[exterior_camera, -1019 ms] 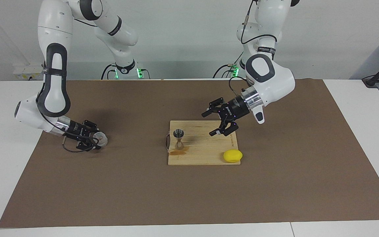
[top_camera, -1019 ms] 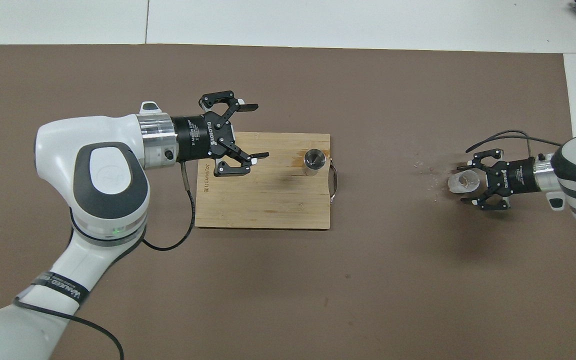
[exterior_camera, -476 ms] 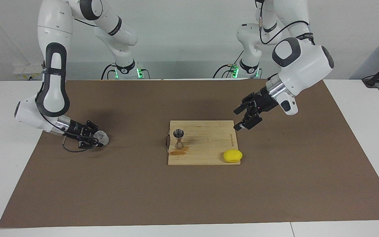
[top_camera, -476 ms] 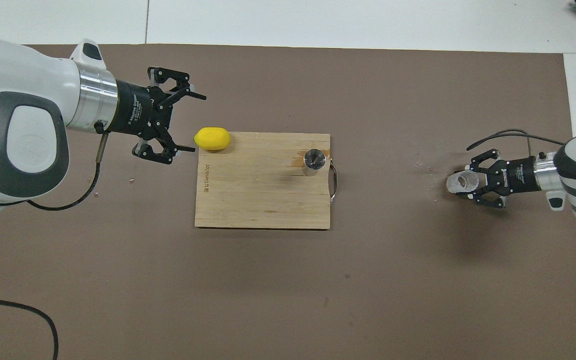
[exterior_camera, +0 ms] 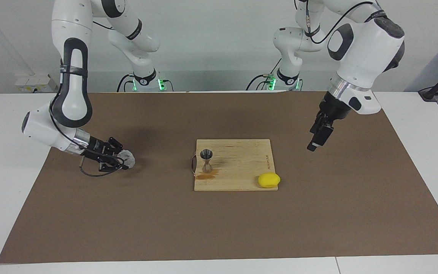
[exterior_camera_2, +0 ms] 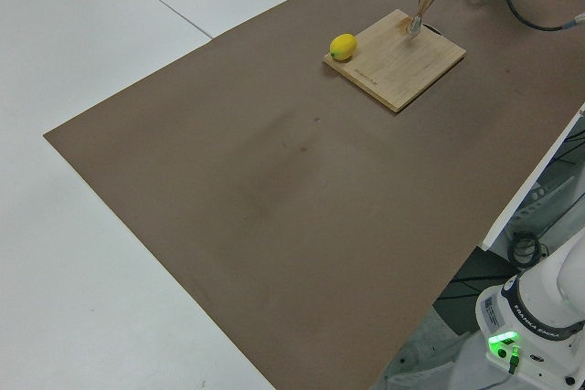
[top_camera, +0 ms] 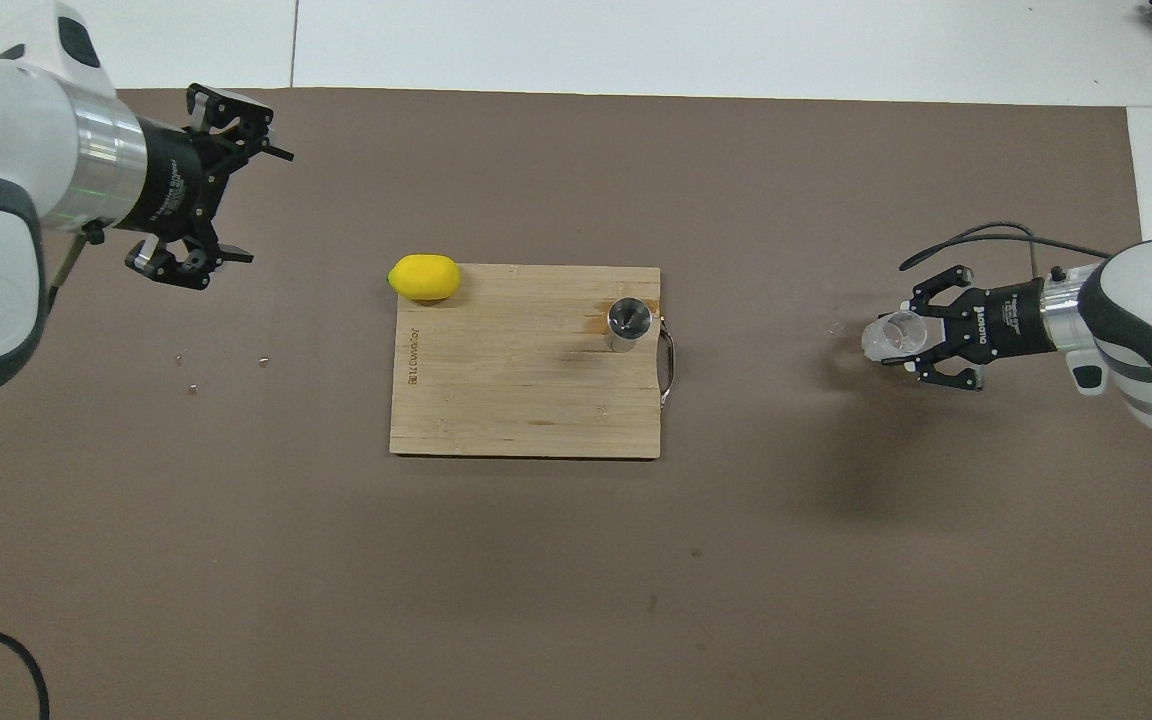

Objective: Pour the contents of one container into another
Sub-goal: 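Open the left gripper and withdraw while the right gripper lifts the clear cup, then move the clear cup with the right gripper above the dark cup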

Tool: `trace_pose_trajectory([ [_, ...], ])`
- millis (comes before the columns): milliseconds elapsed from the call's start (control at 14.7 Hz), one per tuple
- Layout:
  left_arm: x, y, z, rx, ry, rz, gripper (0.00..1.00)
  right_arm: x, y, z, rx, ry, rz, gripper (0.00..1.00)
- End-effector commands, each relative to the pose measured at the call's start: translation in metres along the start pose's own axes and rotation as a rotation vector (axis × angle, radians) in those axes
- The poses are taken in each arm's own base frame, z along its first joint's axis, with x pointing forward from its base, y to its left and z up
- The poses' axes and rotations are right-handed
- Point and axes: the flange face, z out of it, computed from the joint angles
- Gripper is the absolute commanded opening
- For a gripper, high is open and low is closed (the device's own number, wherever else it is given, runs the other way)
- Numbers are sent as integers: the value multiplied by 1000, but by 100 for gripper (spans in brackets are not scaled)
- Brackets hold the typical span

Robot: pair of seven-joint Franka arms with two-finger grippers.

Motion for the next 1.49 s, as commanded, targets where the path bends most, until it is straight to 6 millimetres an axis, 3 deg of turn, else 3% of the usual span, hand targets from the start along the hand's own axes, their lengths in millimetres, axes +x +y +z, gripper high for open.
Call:
trace_pose_trajectory([
  [0, 17, -15, -18, 18, 26, 166, 100, -40, -9, 0, 10, 5, 46, 0],
  [340, 43, -35, -31, 61, 8, 513, 100, -113, -26, 22, -8, 21, -18, 0],
  [611, 72, -63, -42, 116, -49, 839, 100, -169, -41, 42, 0, 137, 6, 0],
  [747, 75, -70, -42, 171, -67, 1002, 100, -194, -43, 58, -15, 232, -4, 0],
  [883, 70, -76, -40, 231, -80, 1071, 100, -213, -43, 69, -19, 265, -3, 0],
  [1019, 60, -78, -43, 300, -89, 1100, 100, -220, -46, 71, 7, 271, 15, 0],
  [1223, 33, -80, -60, 304, -103, 1131, 100, -244, -38, 93, -5, 352, -6, 0],
  [1427, 29, -87, -64, 323, -131, 1123, 100, -261, -45, 90, 16, 394, -30, 0],
])
